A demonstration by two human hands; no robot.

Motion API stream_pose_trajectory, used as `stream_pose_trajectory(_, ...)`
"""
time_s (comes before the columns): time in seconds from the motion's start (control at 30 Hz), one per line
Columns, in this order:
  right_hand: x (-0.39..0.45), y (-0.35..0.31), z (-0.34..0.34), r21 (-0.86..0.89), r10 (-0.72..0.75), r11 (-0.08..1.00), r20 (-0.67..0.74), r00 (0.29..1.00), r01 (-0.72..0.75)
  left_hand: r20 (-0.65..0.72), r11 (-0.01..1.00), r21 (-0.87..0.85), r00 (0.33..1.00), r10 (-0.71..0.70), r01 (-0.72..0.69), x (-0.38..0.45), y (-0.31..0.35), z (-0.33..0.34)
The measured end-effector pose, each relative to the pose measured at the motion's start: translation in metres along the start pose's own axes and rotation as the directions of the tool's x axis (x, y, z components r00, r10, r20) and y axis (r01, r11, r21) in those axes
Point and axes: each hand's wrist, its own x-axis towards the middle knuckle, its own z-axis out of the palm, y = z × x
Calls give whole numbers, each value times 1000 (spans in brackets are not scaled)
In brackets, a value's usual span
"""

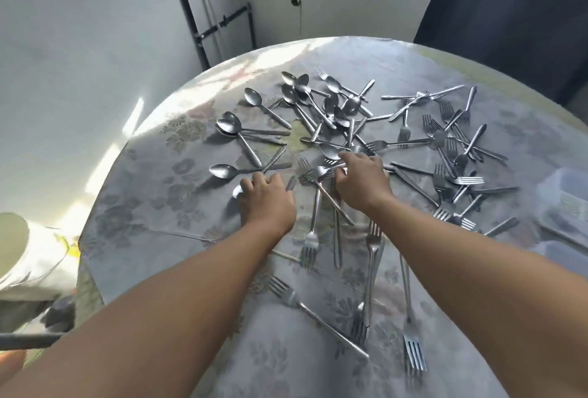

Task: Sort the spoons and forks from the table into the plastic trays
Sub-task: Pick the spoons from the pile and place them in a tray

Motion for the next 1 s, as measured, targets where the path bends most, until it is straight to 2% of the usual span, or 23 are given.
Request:
stream_pose_trajectory(0.13,16,-11,6,-77,-59,995,95,994,66,30,995,99,1000,-8,5,13,-11,-1)
stream_pose_trajectory(0.2,23,-13,10,-112,-46,992,166,985,65,68,994,106,998,-14,6,17,-13,1)
stream_pose_trajectory(0.27,29,-15,15,-131,-28,990,197,980,55,37,994,111,999,-9,5,18,-19,5)
stream_pose_trajectory(0.43,34,-15,23,-108,-139,983,66,988,146,-134,988,78,980,146,-136,19,-43,5)
stream_pose_trajectory(0.57,37,-18,26,-172,-93,980,45,995,99,-222,983,58,958,183,-175,24,-61,13)
stream_pose_trajectory(0.63,40,-20,28,-163,-71,984,21,997,73,-265,991,40,954,137,-132,21,-64,14)
stream_pose_trajectory(0.7,42,-20,29,-135,-76,988,-27,997,72,-285,997,-69,959,4,-24,18,-58,11)
stream_pose_trajectory(0.77,41,-21,30,-139,-146,982,-118,982,129,-180,965,-258,979,-93,44,19,-45,7)
stream_pose_trajectory(0.8,40,-23,30,-164,-207,970,-164,965,180,-85,948,-312,993,-87,56,21,-38,9)
stream_pose_trajectory(0.87,36,-29,32,-239,-343,925,-184,921,297,45,965,-262,999,4,8,20,-27,12)
stream_pose_trajectory(1.0,29,-46,35,-322,-559,808,-157,814,493,11,979,-202,1000,4,-2,20,-32,12)
